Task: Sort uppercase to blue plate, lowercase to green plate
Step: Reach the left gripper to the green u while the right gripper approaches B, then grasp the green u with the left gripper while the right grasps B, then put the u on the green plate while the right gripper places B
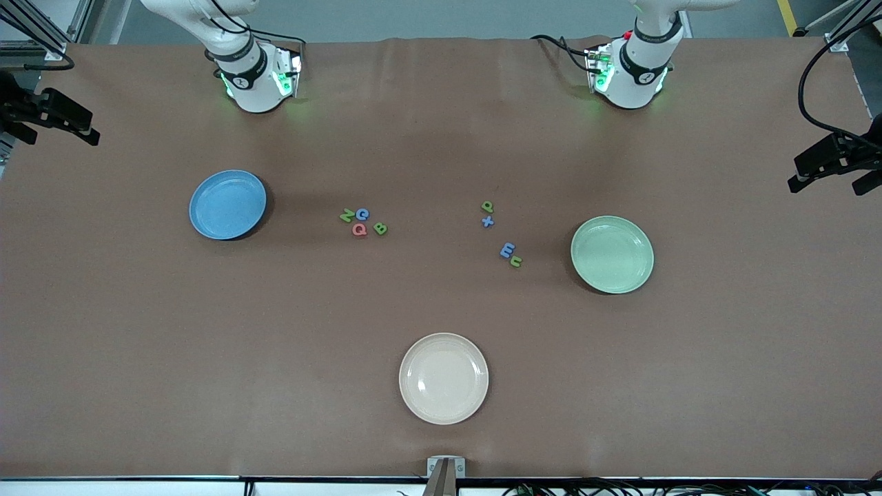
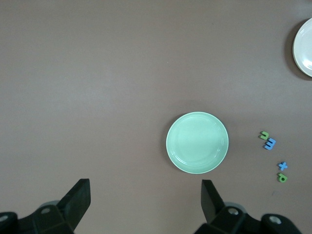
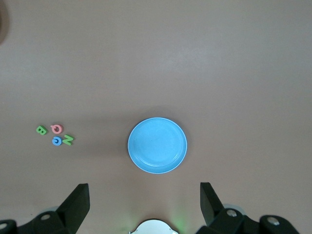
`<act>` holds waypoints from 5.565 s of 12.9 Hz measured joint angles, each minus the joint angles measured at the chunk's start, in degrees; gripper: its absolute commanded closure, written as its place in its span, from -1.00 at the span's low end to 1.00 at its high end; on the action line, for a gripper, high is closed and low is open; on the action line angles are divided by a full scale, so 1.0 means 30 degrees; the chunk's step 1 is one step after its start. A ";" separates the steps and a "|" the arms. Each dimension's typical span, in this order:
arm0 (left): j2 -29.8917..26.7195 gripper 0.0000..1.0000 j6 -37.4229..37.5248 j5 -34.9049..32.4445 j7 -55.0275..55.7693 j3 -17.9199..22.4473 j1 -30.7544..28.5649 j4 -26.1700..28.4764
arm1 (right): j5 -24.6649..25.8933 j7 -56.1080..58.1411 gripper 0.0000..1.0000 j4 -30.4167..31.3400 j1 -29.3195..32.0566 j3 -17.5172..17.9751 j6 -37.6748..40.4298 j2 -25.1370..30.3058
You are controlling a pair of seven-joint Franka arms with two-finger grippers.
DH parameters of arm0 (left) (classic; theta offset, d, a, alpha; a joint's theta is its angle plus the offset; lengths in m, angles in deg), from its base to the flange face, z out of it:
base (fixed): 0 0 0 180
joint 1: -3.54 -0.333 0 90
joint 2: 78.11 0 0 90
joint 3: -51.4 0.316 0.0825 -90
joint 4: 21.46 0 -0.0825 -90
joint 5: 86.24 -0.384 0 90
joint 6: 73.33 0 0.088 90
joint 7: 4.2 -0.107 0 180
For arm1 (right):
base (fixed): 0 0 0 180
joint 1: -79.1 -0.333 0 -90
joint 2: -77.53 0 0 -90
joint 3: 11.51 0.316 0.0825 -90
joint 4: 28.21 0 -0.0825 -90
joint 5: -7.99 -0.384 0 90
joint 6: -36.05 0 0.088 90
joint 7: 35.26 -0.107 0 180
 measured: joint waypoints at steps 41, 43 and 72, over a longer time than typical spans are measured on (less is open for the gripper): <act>1.3121 -0.73 -1.4535 -0.4585 3.4197 -0.7497 0.4982 0.4587 | -0.2700 -1.3794 -1.00 1.3196 -0.8092 0.0386 -1.8410 -0.4255; 1.3274 -0.58 -1.4688 -0.4726 3.4296 -0.7497 0.4984 0.4589 | -0.2698 -1.4973 -1.00 1.3167 -0.9032 0.0383 -1.9842 -0.5670; 0.7283 0.69 -1.3003 -0.4890 2.0303 -1.1809 -0.4750 1.1698 | -0.2718 -2.7251 0.32 1.0200 -1.3566 0.0327 -2.2814 -1.1504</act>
